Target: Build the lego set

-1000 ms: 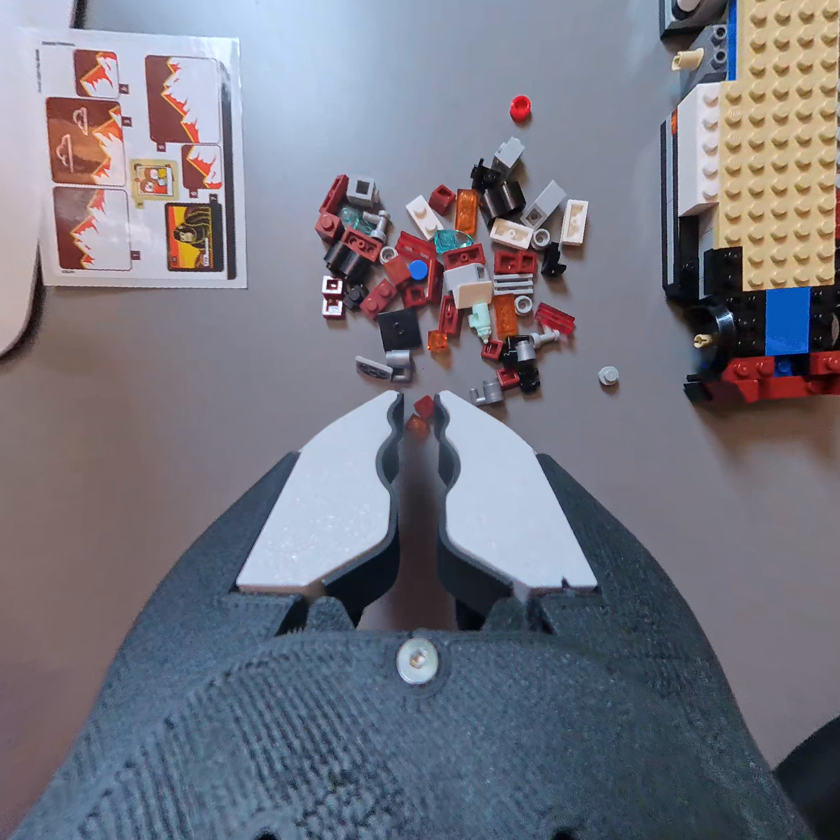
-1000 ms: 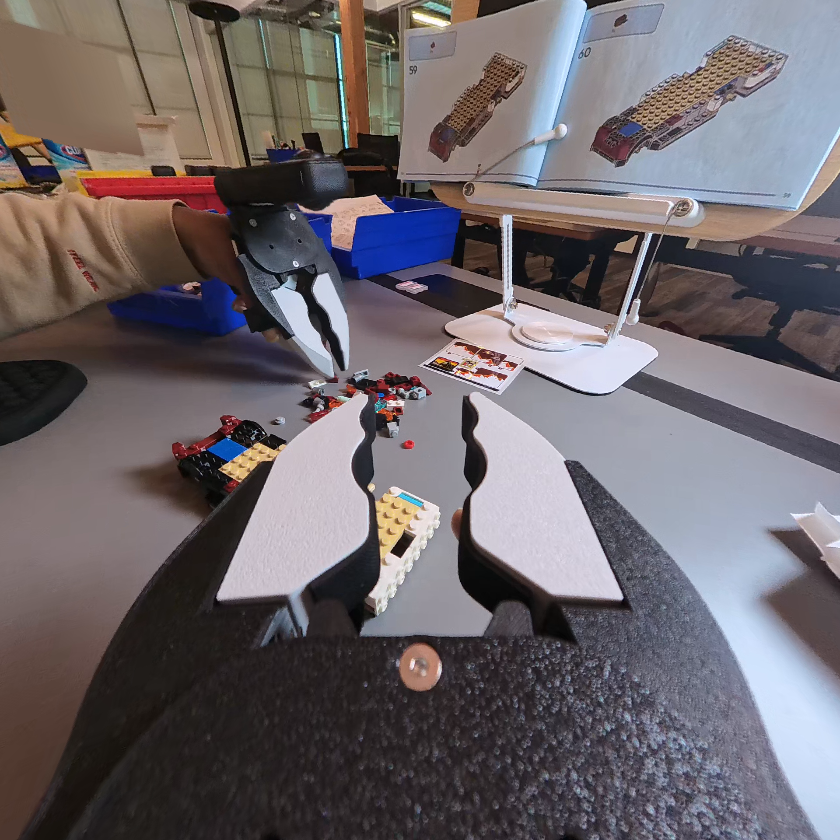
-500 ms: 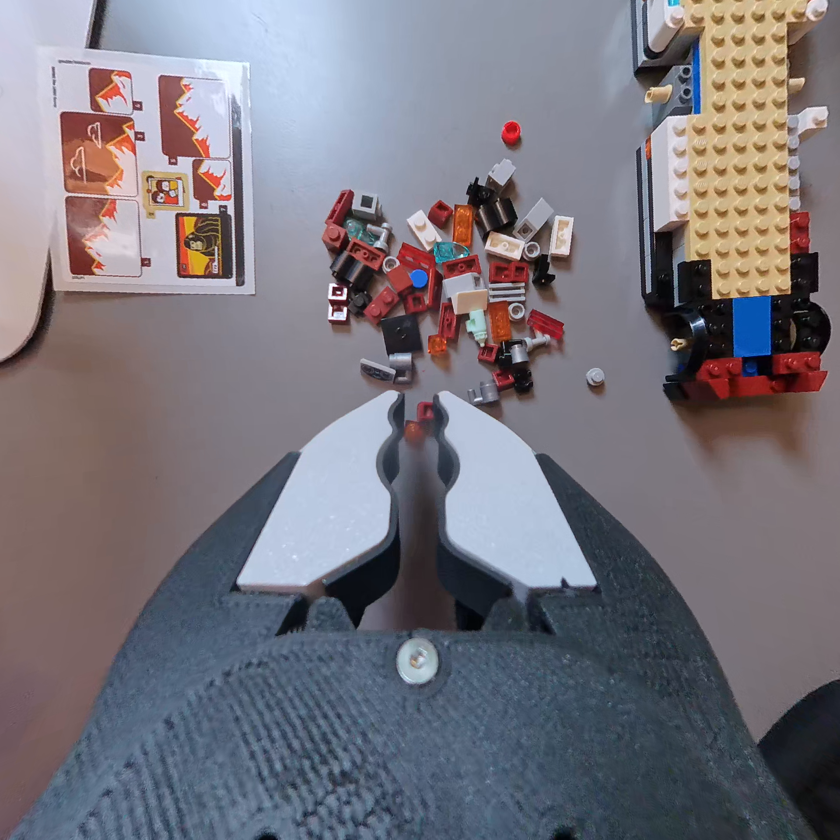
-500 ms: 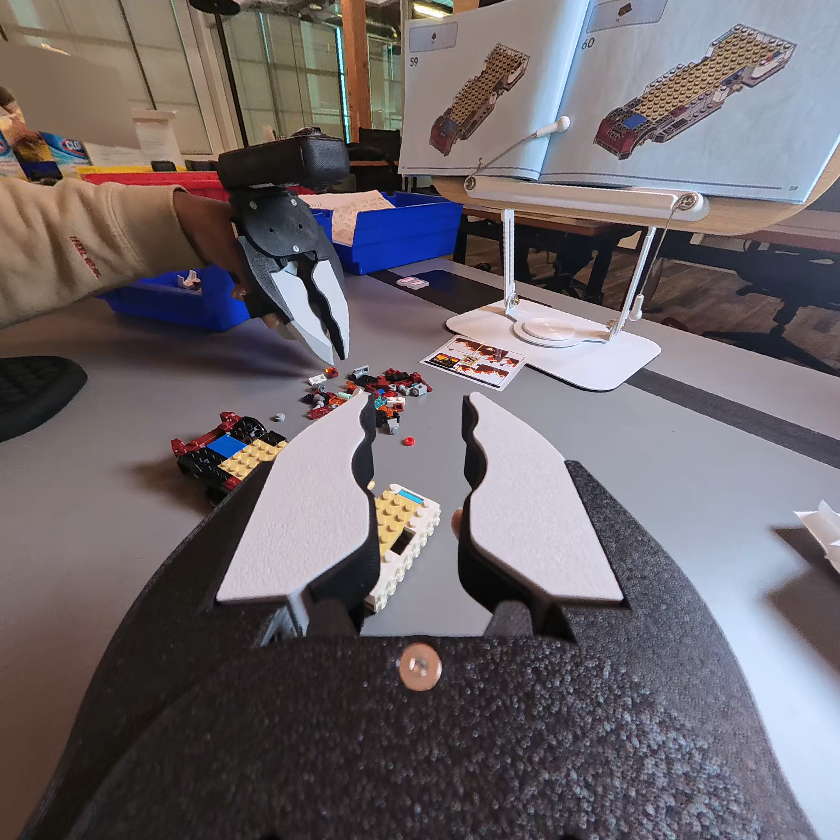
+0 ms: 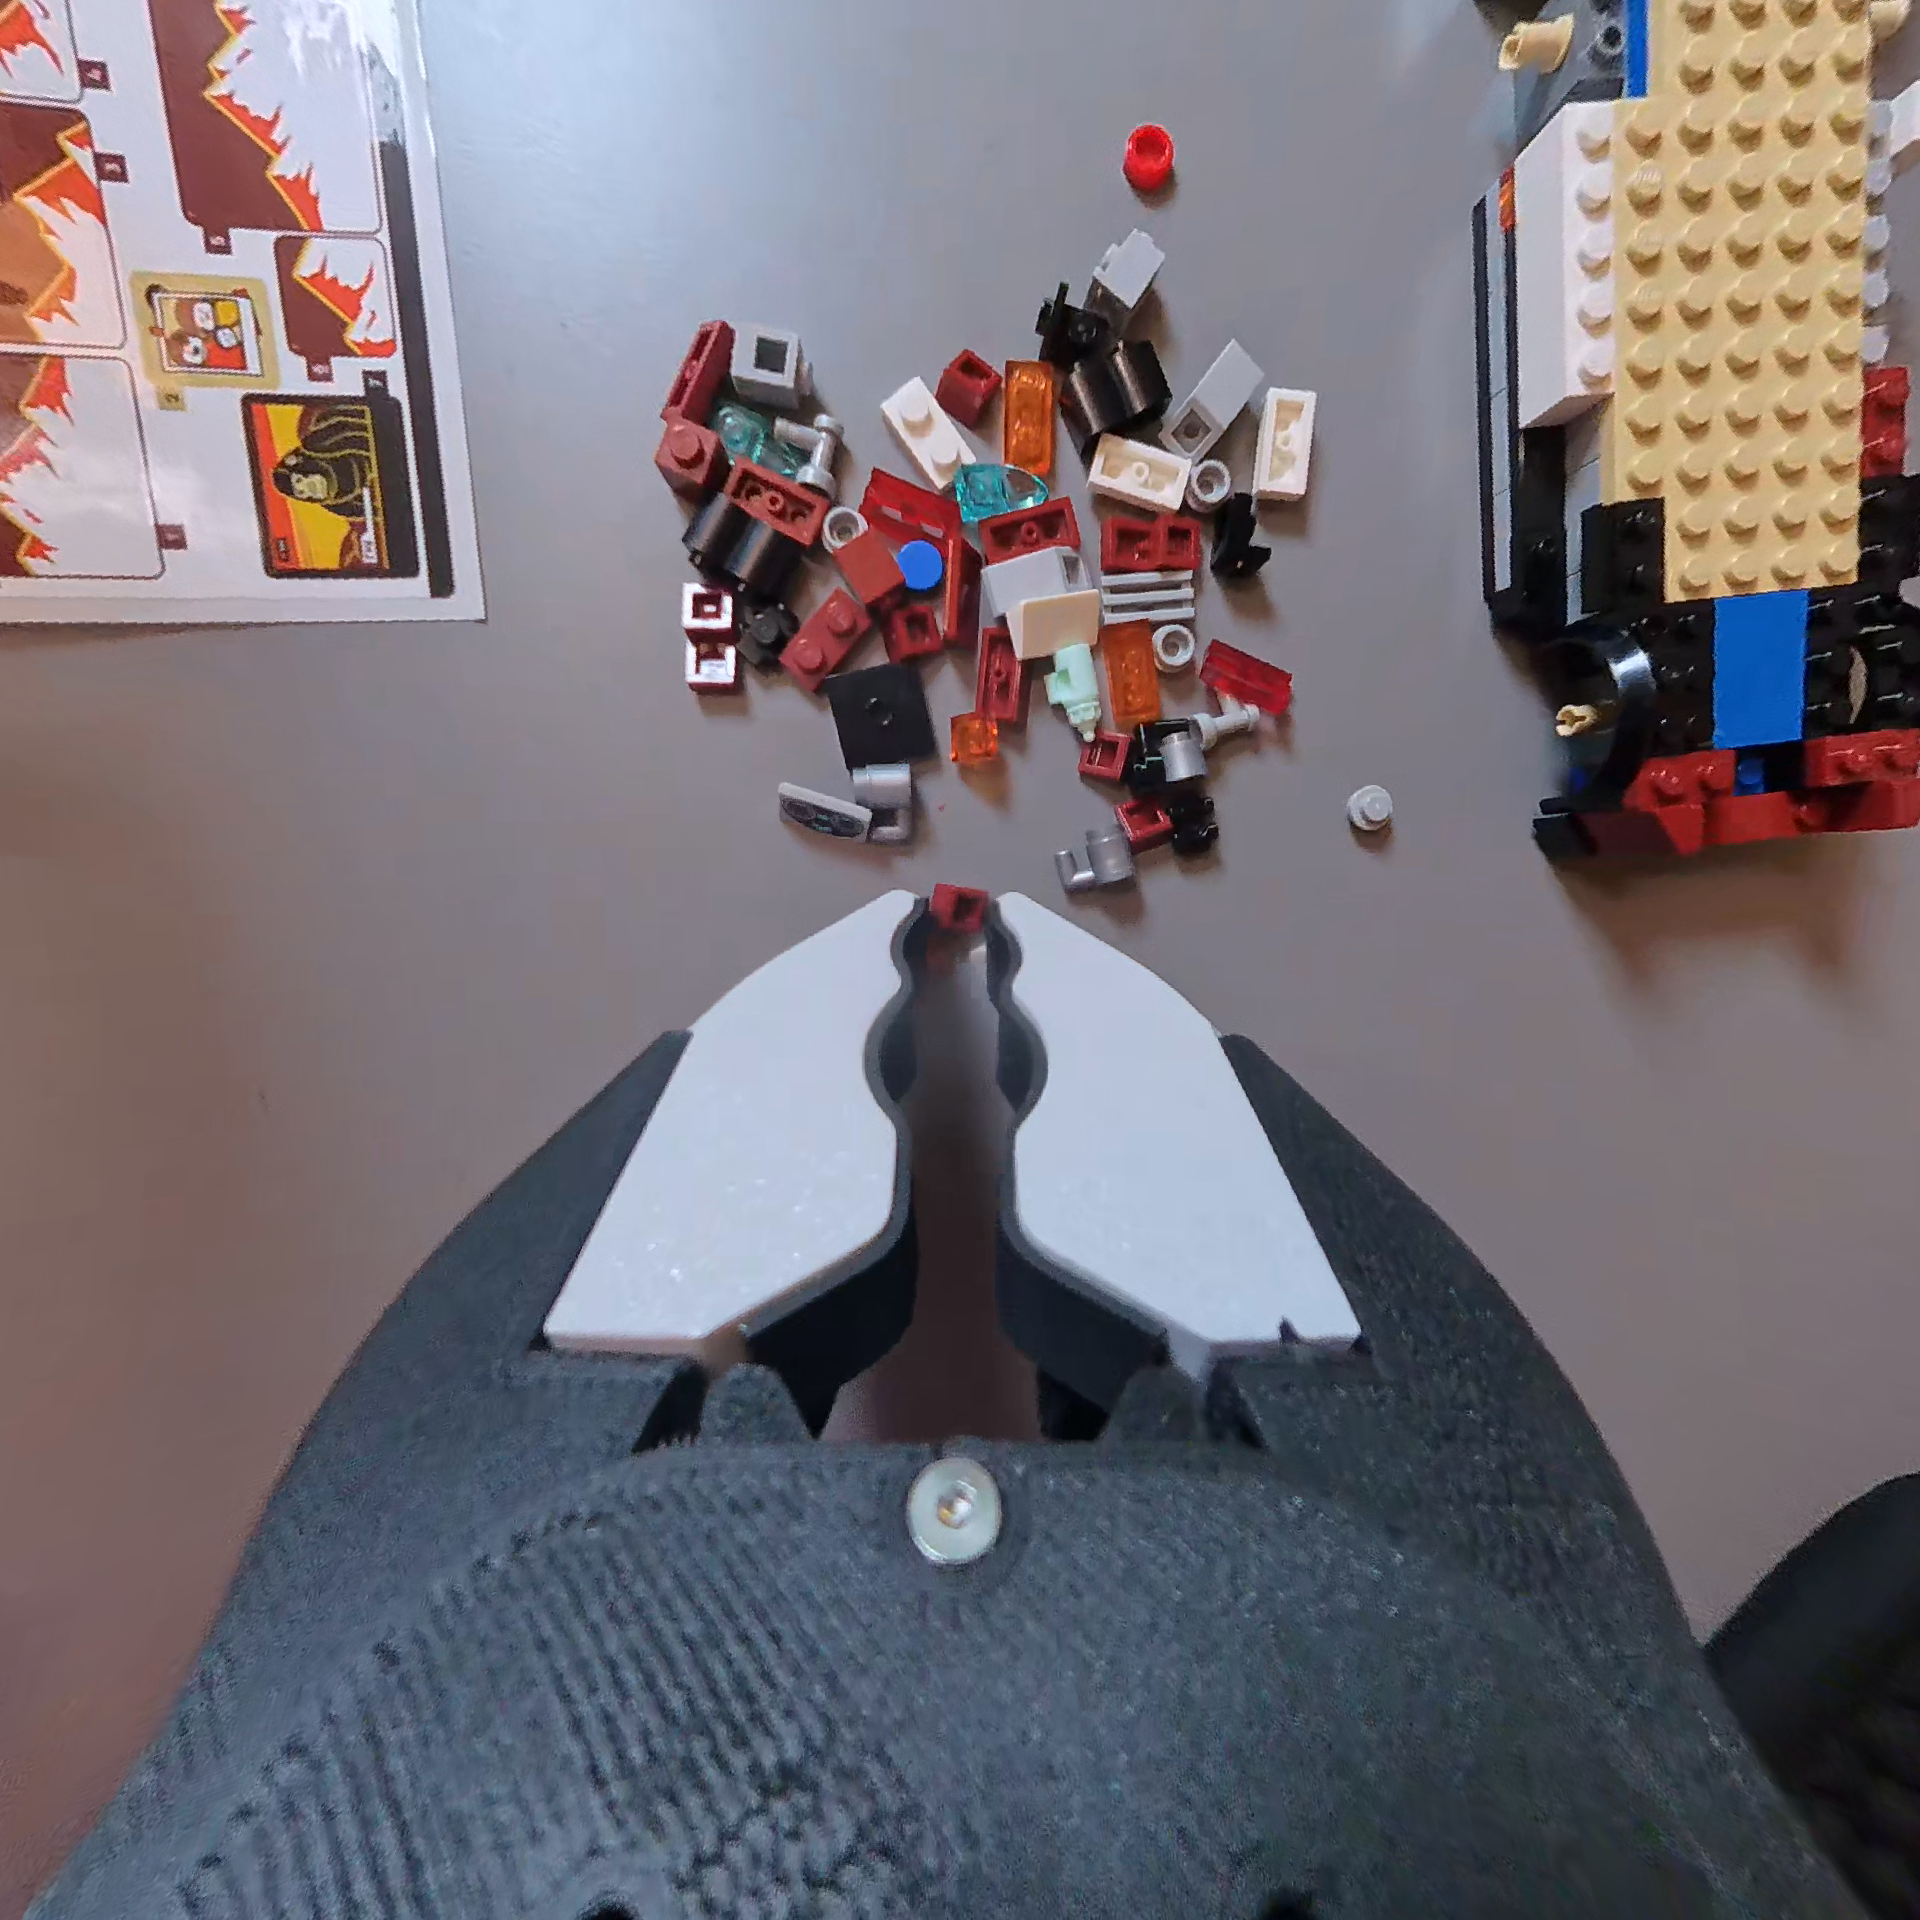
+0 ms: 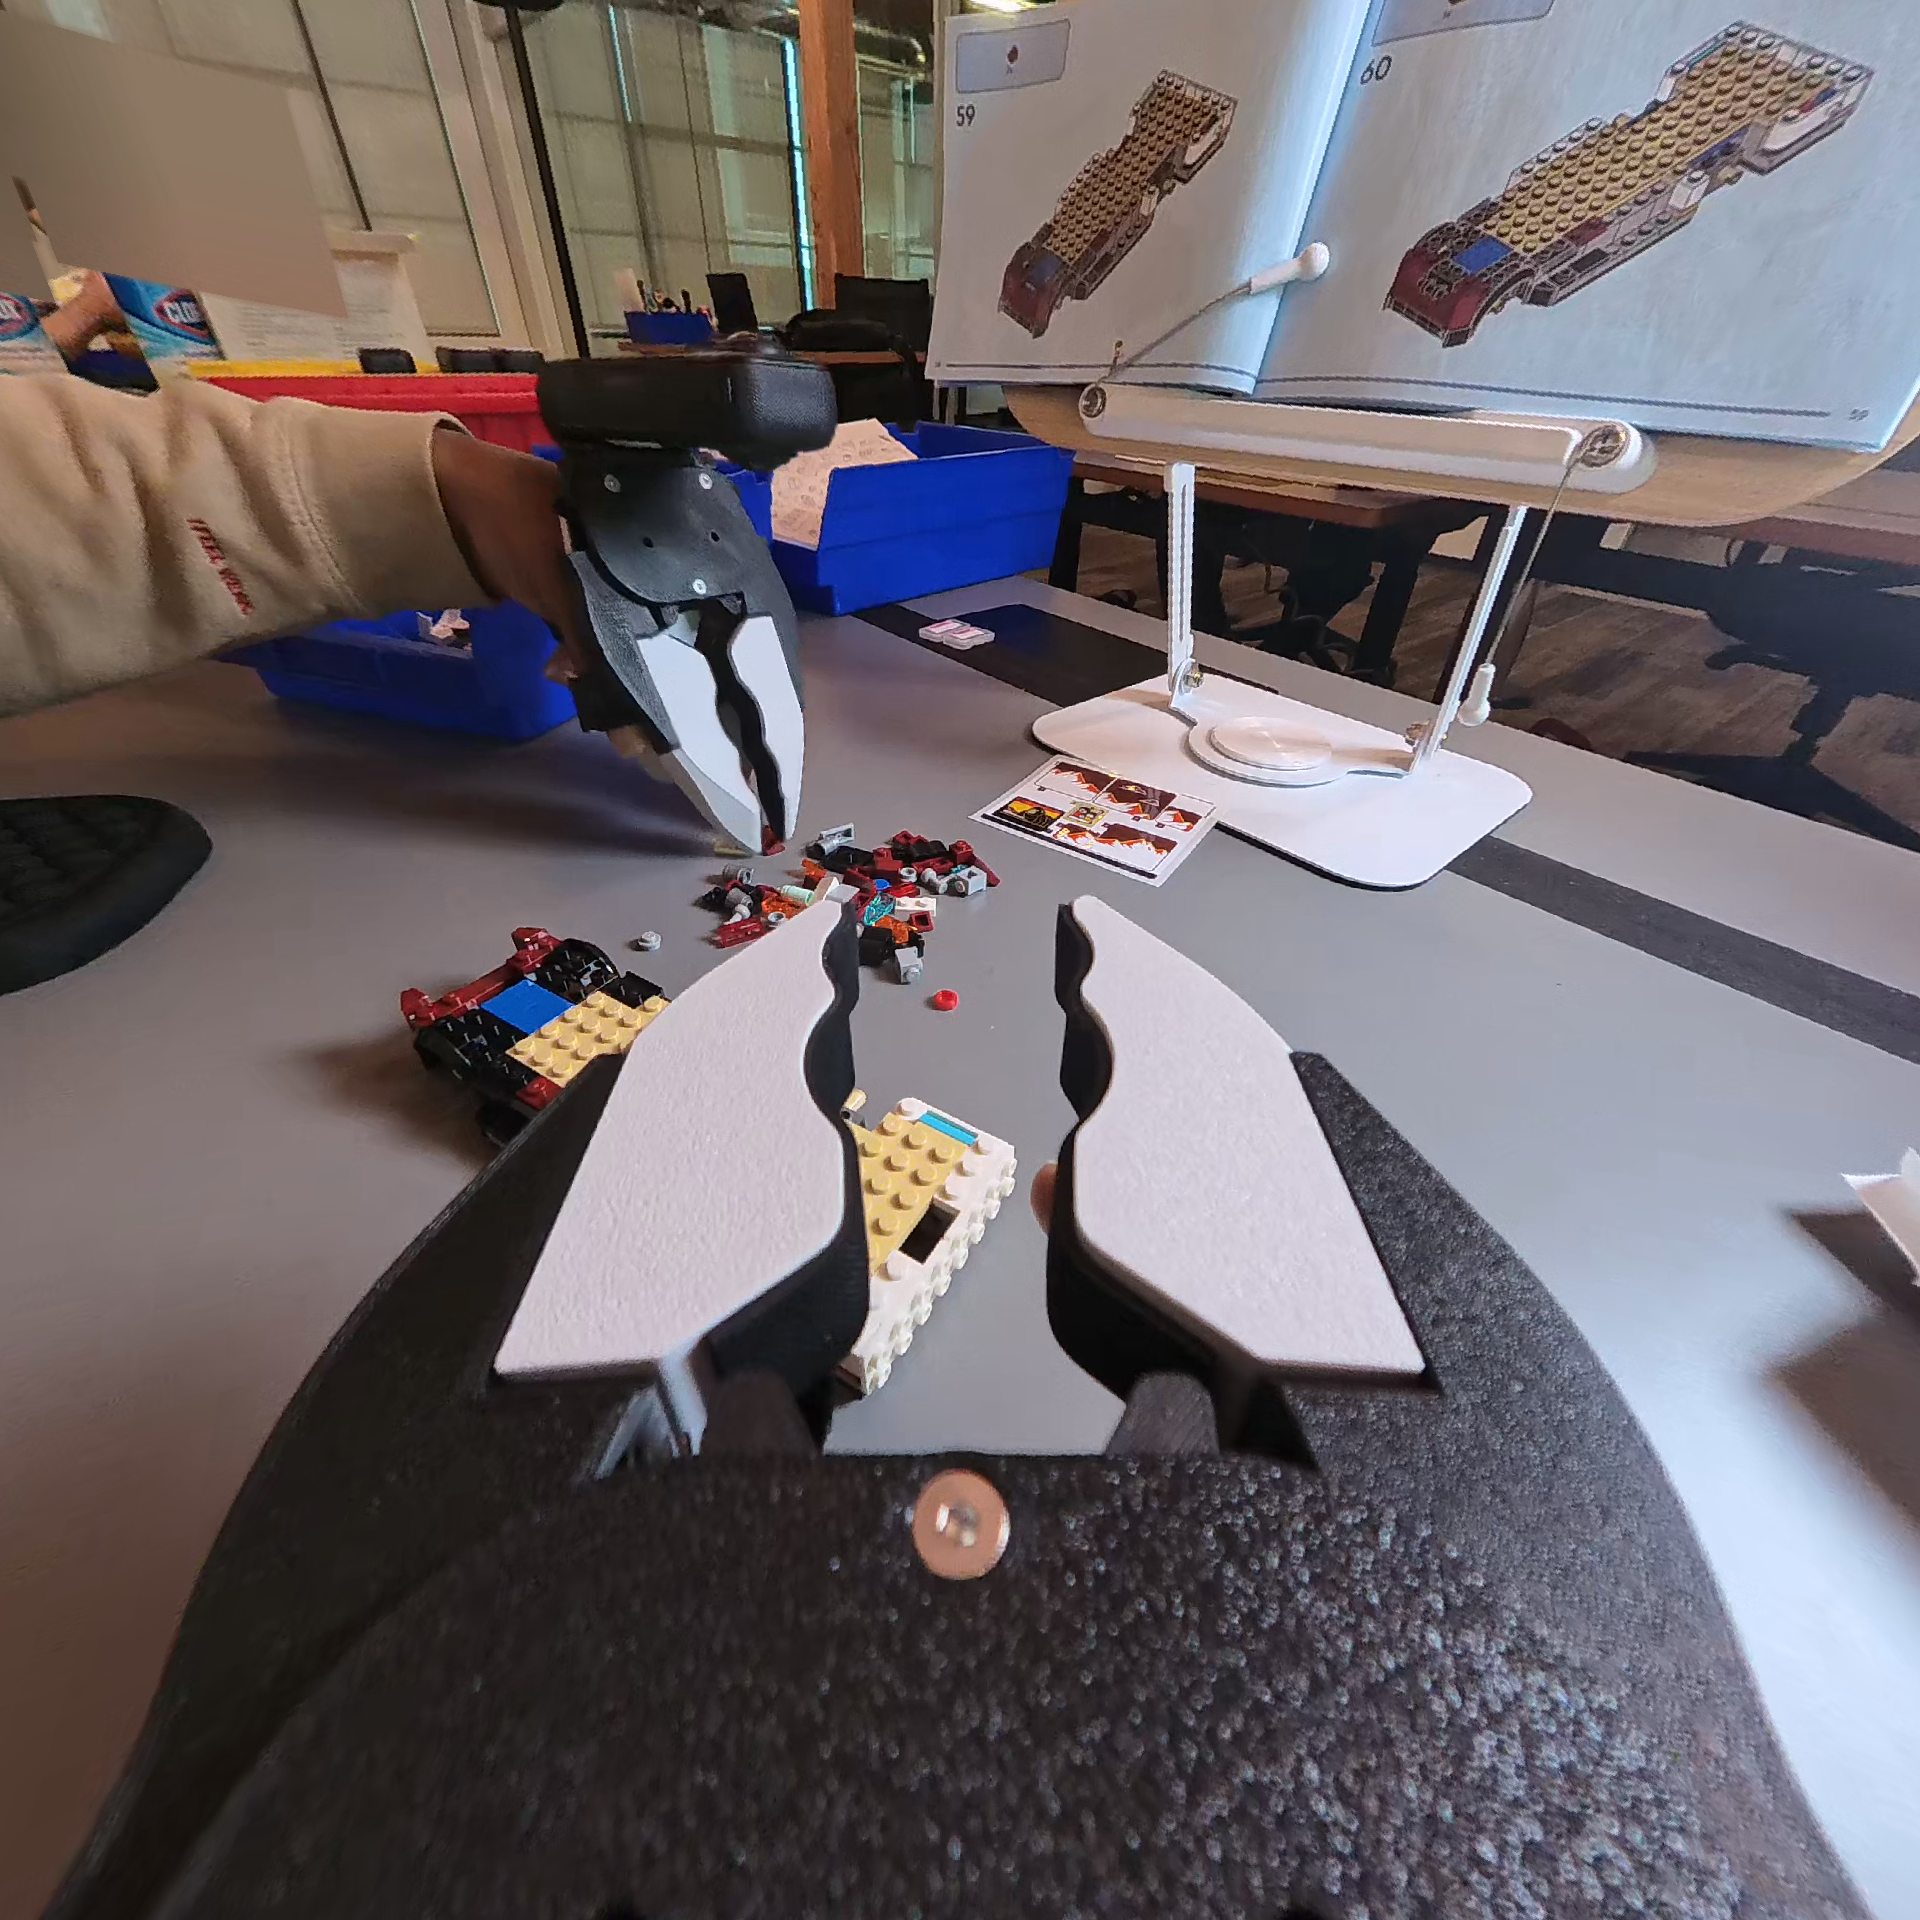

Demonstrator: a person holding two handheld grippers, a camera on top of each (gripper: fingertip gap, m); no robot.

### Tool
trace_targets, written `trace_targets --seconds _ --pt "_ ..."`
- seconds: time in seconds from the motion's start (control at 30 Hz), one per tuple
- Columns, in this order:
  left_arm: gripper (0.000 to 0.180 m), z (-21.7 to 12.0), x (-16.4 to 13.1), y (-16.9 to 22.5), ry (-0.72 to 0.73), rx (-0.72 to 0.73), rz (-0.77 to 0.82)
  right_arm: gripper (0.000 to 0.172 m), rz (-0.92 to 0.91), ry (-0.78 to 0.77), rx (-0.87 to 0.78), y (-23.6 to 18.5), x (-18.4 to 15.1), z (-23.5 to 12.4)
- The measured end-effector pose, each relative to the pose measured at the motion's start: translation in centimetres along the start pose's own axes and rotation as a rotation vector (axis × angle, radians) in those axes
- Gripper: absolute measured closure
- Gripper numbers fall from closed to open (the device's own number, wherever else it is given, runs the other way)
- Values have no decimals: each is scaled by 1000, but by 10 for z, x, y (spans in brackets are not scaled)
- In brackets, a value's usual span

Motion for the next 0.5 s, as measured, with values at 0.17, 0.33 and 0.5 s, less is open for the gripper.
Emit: trace_targets --seconds 0.17,0.33,0.5 --pt "172 0 2 -5 14 38 -6 135 2 -2 -1 1 -1 0" --pt "172 -38 22 26 357 138 -39 135 7 4 0 2 1 -1" --pt "172 -44 27 108 525 174 -7 135 -4 1 7 0 1 -1"
Point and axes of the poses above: each gripper's, where its closed fingertips meet, z out along the fingers, x out of its top, y = z × x across the jaws, the point moved 8 cm from there along -z, back along the fingers, and after that the axes turned 10 degrees about z, right-handed, at the moved point
